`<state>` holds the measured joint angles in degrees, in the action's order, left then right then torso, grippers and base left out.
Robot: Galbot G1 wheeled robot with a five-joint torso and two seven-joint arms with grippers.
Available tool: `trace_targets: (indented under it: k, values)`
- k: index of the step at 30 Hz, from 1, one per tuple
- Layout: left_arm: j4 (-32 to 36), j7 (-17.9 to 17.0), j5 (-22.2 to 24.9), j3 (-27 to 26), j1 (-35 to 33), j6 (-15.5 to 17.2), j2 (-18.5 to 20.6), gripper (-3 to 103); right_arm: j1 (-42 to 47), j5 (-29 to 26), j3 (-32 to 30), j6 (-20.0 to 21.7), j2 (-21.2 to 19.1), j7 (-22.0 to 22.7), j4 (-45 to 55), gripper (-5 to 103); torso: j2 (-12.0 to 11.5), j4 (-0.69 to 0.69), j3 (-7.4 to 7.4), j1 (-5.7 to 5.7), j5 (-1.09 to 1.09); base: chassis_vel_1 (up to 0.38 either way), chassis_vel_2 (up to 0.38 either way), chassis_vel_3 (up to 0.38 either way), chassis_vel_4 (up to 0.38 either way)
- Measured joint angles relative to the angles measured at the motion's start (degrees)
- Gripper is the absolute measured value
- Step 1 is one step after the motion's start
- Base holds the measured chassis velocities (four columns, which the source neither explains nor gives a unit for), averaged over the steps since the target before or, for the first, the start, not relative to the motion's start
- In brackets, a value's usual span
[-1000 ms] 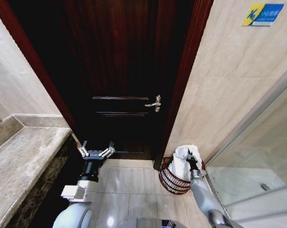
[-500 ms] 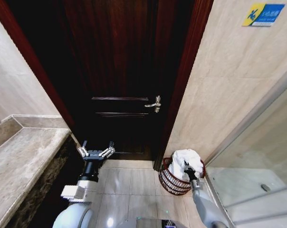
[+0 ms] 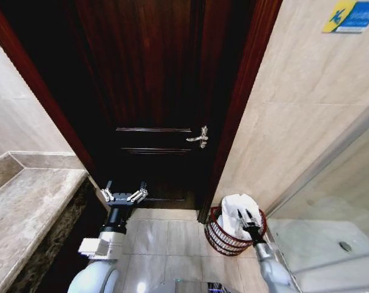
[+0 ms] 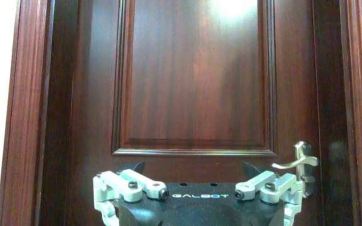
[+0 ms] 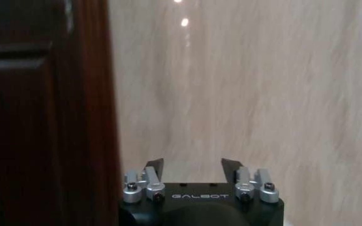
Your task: Discard the used towel into the hamper.
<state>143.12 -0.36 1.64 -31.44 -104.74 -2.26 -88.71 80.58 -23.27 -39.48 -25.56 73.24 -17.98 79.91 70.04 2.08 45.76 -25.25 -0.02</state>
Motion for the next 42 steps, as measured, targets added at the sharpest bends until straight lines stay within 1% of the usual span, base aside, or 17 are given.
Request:
trace_targets:
  k: [1,2,4,5,7,8,9,10,12,17,22,25,30,33,34,37,42]
  values:
    - [0.0,0.0,0.0,0.0,0.0,0.0,0.0,100,0.0,0.0,0.0,0.0,0.0,0.0,0.0,63,0.0,0.0,0.0,0.0,0.0,0.0,0.0,0.0,0.0]
    - [0.0,0.0,0.0,0.0,0.0,0.0,0.0,100,-1.33,-0.45,-0.21,0.68,-0.51,0.81,-0.46,68,0.0,0.0,0.0,0.0,-0.04,0.0,0.0,0.0,0.0]
    - [0.0,0.0,0.0,0.0,0.0,0.0,0.0,100,-7.92,-0.19,-0.22,0.69,-0.94,1.17,-7.77,79,-0.01,0.0,0.02,-0.04,0.06,0.0,0.0,0.0,0.0]
    - [0.0,0.0,0.0,0.0,0.0,0.0,0.0,100,-7.92,-0.19,-0.22,0.69,-0.94,1.17,-7.77,79,-0.01,0.0,0.02,-0.04,0.06,0.0,0.0,0.0,0.0]
    - [0.0,-0.01,0.0,0.0,0.0,0.0,-0.01,100,-14.84,-0.77,0.87,1.27,-1.34,1.37,-16.74,89,-0.02,0.08,0.02,-0.06,0.02,0.0,0.0,0.0,0.0]
    - [0.0,0.0,0.0,0.0,0.0,0.0,0.01,100,-17.48,-0.64,1.21,1.39,-1.33,1.35,-21.04,95,-0.02,0.05,0.02,-0.06,0.02,0.0,0.0,0.0,0.0]
    - [0.0,0.0,0.0,0.0,0.0,0.0,0.01,100,-17.48,-0.64,1.21,1.39,-1.33,1.35,-21.04,95,-0.02,0.05,0.02,-0.06,0.02,0.0,0.0,0.0,0.0]
    - [0.0,0.0,0.0,0.0,0.0,0.0,0.0,100,-20.25,0.17,1.39,1.24,-1.17,1.17,-26.05,98,-0.02,0.05,0.03,-0.06,0.04,0.0,0.0,0.0,0.0]
    - [0.0,0.0,0.0,0.0,0.0,0.0,0.0,100,-24.45,1.2,1.55,0.62,-0.64,0.33,-33.94,100,-0.03,0.03,0.03,-0.06,0.03,0.0,0.0,0.0,0.0]
    - [0.0,0.0,0.0,0.0,0.0,0.0,0.0,100,-27.34,1.72,1.69,1.55,0.62,-0.33,-41.3,100,-0.02,0.03,0.02,-0.05,0.01,0.0,0.0,0.0,0.0]
    - [0.0,0.0,0.0,0.0,0.0,0.0,0.0,100,-31.03,2.04,1.31,2.64,1.79,-2.38,-52.73,100,-0.02,0.01,0.02,-0.05,-0.01,0.0,0.0,0.0,0.0]
    - [0.0,0.0,0.0,0.0,0.0,0.0,-0.01,100,-34.58,3.33,0.82,5.89,2.76,-2.4,-59.45,100,-0.02,0.02,0.02,-0.05,0.02,0.0,0.0,0.0,0.0]
    - [0.0,0.0,0.0,0.0,0.0,0.0,0.0,100,-37.09,7.05,0.52,9.81,2.66,-0.34,-62.97,100,-0.02,0.04,0.02,-0.05,0.03,0.0,0.0,0.0,0.0]
    - [0.0,0.0,0.0,0.0,0.0,0.0,0.0,100,-39.76,11.81,0.03,16.21,1.23,2.67,-65.62,100,-0.02,0.02,0.02,-0.05,0.0,0.0,0.0,0.0,0.0]
    - [0.0,0.0,0.0,0.0,0.0,0.0,0.0,100,-39.76,11.81,0.03,16.21,1.23,2.67,-65.62,100,-0.02,0.02,0.02,-0.05,0.0,0.0,0.0,0.0,0.0]
    - [0.0,0.0,0.0,0.0,0.0,0.0,0.0,100,-43.12,17.21,-0.04,22.8,-0.22,5.23,-68.8,100,-0.02,0.03,0.02,-0.05,0.01,0.0,0.0,0.0,0.0]
    - [0.0,0.0,0.0,0.0,0.0,0.0,0.0,100,-44.39,20.28,0.47,26.64,-0.52,6.1,-69.8,100,-0.02,0.03,0.02,-0.05,0.01,0.0,0.0,0.0,0.0]
